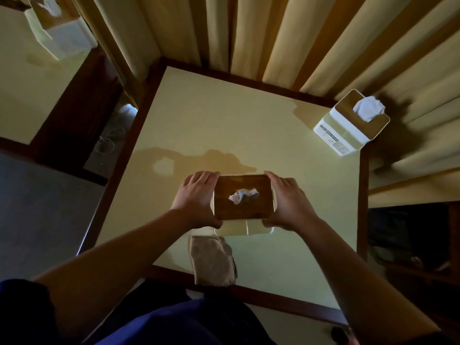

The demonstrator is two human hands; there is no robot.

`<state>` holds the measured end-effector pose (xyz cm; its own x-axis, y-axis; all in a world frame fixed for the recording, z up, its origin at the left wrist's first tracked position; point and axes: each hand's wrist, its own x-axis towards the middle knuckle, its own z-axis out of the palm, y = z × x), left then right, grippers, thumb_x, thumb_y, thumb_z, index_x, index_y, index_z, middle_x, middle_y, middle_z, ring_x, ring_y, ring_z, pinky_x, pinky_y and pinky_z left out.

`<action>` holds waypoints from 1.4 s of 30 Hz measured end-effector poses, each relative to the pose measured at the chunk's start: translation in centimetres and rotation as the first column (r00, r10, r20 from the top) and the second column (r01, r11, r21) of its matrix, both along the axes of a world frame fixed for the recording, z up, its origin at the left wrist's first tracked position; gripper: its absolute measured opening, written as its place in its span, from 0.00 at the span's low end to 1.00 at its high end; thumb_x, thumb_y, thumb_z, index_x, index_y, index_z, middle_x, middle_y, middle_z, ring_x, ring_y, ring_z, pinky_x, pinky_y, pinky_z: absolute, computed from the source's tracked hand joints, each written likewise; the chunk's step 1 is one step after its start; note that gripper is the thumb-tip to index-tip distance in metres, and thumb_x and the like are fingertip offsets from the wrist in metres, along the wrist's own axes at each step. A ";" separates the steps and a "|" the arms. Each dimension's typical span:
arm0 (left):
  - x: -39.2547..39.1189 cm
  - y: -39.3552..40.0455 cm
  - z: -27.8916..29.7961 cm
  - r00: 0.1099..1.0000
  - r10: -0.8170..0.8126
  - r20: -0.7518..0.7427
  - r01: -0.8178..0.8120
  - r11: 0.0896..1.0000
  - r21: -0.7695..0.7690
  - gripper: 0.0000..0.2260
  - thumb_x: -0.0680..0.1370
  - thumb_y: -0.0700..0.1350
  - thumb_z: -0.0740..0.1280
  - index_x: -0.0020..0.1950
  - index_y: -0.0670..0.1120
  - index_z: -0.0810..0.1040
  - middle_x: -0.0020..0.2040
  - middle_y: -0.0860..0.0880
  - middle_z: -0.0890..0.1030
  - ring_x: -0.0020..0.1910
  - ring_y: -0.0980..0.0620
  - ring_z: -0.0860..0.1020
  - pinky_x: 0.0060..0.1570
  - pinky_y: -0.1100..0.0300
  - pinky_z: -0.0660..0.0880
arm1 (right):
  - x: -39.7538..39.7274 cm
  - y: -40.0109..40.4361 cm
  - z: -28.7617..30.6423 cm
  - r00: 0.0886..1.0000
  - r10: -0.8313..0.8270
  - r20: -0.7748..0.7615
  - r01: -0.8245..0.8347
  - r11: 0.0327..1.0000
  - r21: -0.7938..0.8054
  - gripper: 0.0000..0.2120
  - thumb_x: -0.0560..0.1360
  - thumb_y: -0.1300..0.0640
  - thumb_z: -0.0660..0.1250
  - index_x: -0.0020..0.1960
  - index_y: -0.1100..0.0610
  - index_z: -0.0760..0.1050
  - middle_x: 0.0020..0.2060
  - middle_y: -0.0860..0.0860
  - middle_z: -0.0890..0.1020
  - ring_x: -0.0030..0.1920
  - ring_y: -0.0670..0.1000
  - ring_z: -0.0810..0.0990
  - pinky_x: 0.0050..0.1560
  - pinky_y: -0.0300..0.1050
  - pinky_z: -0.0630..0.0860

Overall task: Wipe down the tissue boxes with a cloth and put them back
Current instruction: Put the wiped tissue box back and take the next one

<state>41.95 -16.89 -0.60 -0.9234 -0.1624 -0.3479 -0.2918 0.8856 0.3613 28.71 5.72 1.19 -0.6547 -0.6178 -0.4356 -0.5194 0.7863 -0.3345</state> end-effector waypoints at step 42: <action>-9.3 -29.7 -6.1 0.818 0.556 -0.147 -0.491 0.809 0.324 0.53 0.73 0.71 0.69 0.85 0.51 0.42 0.85 0.46 0.52 0.82 0.43 0.56 0.78 0.40 0.61 | -9.4 -29.8 -6.6 0.962 -0.260 -0.087 0.221 0.923 -0.314 0.48 0.77 0.56 0.71 0.86 0.51 0.45 0.85 0.50 0.55 0.84 0.57 0.54 0.78 0.56 0.62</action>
